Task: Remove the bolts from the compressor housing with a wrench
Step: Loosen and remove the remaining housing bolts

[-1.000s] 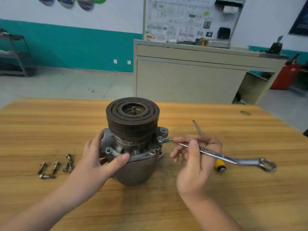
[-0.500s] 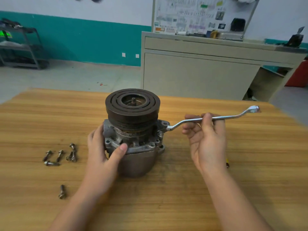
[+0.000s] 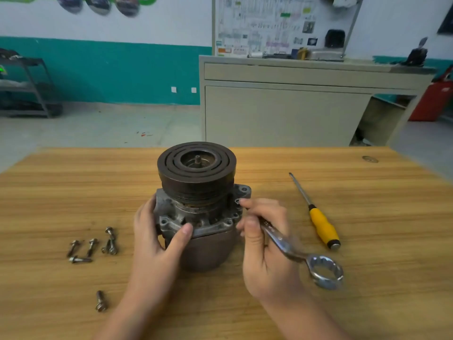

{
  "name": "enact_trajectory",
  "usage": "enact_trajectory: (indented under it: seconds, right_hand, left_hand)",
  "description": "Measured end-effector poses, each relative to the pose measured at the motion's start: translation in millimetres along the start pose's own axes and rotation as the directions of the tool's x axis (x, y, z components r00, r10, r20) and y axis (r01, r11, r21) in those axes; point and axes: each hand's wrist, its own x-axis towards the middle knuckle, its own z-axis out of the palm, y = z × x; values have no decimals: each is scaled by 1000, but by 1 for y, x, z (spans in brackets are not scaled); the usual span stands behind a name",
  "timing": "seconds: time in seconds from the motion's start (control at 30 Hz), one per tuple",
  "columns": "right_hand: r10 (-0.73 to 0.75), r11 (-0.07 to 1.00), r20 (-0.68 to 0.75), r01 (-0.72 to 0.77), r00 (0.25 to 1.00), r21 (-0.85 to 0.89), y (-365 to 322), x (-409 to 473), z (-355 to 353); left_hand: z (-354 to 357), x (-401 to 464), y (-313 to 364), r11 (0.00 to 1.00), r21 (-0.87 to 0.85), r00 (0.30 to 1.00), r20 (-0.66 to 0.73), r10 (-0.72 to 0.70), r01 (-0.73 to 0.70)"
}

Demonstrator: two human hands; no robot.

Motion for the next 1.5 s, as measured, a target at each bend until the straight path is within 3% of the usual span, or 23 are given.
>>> enact_trajectory:
  seconds: [0.07,0.13,0.2,0.23,0.27,0.33,0.4,0.43,0.5,0.6,0.67,0.73,0.87,1.07,1.3,1.4,1.5]
  right_hand:
    - [38,992,-115,-23,993,127,-3,-4,8]
    - [165,949,-287,-72,944,307,-4,1,13]
    - [412,862,-417,-199,810,466,3,14,13]
    - [545,790,-408,-285,732,544,10,23,11]
    - [668,695,-347,-386,658,606,20,34,8]
    - [868,417,-94,-610,488,674,40,56,4]
    - [925,124,186,-728,330,674,53,69,-1]
    - [918,51,259,-737,301,674,56,72,-5]
    - [891,84,259,-695,373,714,51,72,-13]
    - [774,392,42,-531,632,751,35,57,-27]
    - [648,601,-86,-438,757,669,22,45,-28]
    - [548,710,-131,-377,826,594,10,36,-23]
    - [389,828,-166,-264,906,495,-3,27,-14]
    - [158,953,-146,-113,977,281,-6,19,-5]
    - [-7,999,-78,10,997,33,-3,2,13]
    - [85,976,-200,-40,976,216,-6,5,17]
    - [384,866,-333,-211,861,454,1,25,13]
  left_hand:
    - [0,0,-2,1000,3,1000,-1,-8,8]
    - [-1,-1,-3,999,-2,999,11,-32,32]
    - [-1,-2,-1,998,-37,999,24,-41,42]
    - [-1,-2,-1,998,-45,999,30,-43,44]
    - [-1,-2,0,998,-46,998,35,-43,45]
    - [-1,-2,1,998,-46,999,35,-39,40]
    - [0,-2,-1,998,-45,999,28,-41,42]
    - [0,-2,-1,998,-50,999,26,-39,40]
    - [0,-2,-2,998,-65,999,25,-24,25]
    - [0,-1,-2,997,-79,1000,28,-9,11]
    - [0,-1,-4,997,-80,1000,27,-3,5]
    - [1,0,-5,997,-77,1000,23,3,-2]
    - [2,-1,-6,996,-86,1000,17,12,-10]
    - [0,-2,-8,998,-58,999,39,3,-1]
    - [1,-3,-7,998,-51,999,33,28,-27]
    - [0,-3,-9,999,-47,999,32,29,-28]
    - [1,-2,-9,998,-53,999,24,31,-30]
